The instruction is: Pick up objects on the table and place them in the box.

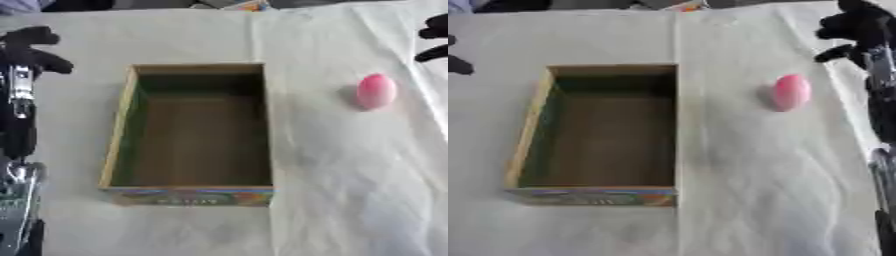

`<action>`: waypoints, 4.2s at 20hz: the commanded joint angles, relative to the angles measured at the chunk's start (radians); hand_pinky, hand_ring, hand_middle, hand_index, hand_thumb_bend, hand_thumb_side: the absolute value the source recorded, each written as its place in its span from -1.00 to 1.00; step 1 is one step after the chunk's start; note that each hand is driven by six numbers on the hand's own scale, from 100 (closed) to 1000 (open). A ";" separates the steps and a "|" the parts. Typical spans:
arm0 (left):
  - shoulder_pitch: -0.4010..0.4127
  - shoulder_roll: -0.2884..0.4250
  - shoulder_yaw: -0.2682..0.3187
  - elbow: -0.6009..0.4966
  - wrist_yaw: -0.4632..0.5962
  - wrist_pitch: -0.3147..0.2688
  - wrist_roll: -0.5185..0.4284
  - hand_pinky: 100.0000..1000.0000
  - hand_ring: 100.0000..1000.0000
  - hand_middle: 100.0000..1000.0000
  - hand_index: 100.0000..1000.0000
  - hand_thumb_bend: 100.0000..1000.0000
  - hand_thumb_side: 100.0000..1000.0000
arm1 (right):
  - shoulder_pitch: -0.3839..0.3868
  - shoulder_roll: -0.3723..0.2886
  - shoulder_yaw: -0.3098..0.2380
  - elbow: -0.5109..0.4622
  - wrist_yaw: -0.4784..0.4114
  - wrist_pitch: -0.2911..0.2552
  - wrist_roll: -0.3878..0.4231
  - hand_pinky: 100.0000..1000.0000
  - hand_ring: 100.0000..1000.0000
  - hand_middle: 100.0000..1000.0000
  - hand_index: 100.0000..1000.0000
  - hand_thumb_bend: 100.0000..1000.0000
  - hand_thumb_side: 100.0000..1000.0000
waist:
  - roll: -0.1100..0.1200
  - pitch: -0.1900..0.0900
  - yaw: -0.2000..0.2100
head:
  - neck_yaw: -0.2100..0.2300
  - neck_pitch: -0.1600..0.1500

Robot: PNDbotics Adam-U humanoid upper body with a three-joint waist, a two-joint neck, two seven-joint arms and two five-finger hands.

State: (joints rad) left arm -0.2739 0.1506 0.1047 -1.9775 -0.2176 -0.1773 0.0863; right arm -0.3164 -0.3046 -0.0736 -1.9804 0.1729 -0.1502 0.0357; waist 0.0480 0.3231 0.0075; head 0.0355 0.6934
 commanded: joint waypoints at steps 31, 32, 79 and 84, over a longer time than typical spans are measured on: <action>-0.002 0.036 0.006 -0.022 0.027 -0.002 0.043 -0.02 -0.08 0.17 0.41 -1.00 0.63 | -0.137 -0.713 0.157 0.050 0.212 0.002 0.194 0.23 0.57 0.54 0.76 0.42 1.00 | -0.012 -0.041 0.043 | -0.040 0.010; -0.002 0.036 0.005 -0.022 0.027 -0.002 0.042 -0.02 -0.08 0.17 0.41 -1.00 0.63 | -0.146 -0.726 0.166 0.060 0.212 -0.004 0.206 0.23 0.57 0.54 0.76 0.42 1.00 | -0.013 -0.042 0.044 | -0.043 0.012; 0.009 0.032 -0.007 -0.022 0.020 0.014 0.004 -0.02 -0.08 0.16 0.40 -1.00 0.66 | -0.485 -0.566 0.404 0.714 0.485 -0.021 0.568 0.21 0.56 0.29 0.63 -0.19 -0.34 | -0.022 -0.022 0.065 | -0.084 -0.007; 0.008 0.030 -0.008 -0.022 0.018 0.014 0.002 -0.02 -0.08 0.16 0.40 -1.00 0.66 | -0.486 -0.551 0.408 0.745 0.509 -0.031 0.558 0.19 0.53 0.22 0.59 -0.31 -0.33 | -0.021 -0.020 0.069 | -0.085 -0.008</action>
State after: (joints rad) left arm -0.2571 0.1672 0.0968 -1.9786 -0.1959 -0.1621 0.0924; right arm -0.7833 -0.8370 0.3406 -1.2388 0.6689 -0.1767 0.5972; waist 0.0288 0.3191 0.0759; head -0.0471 0.6919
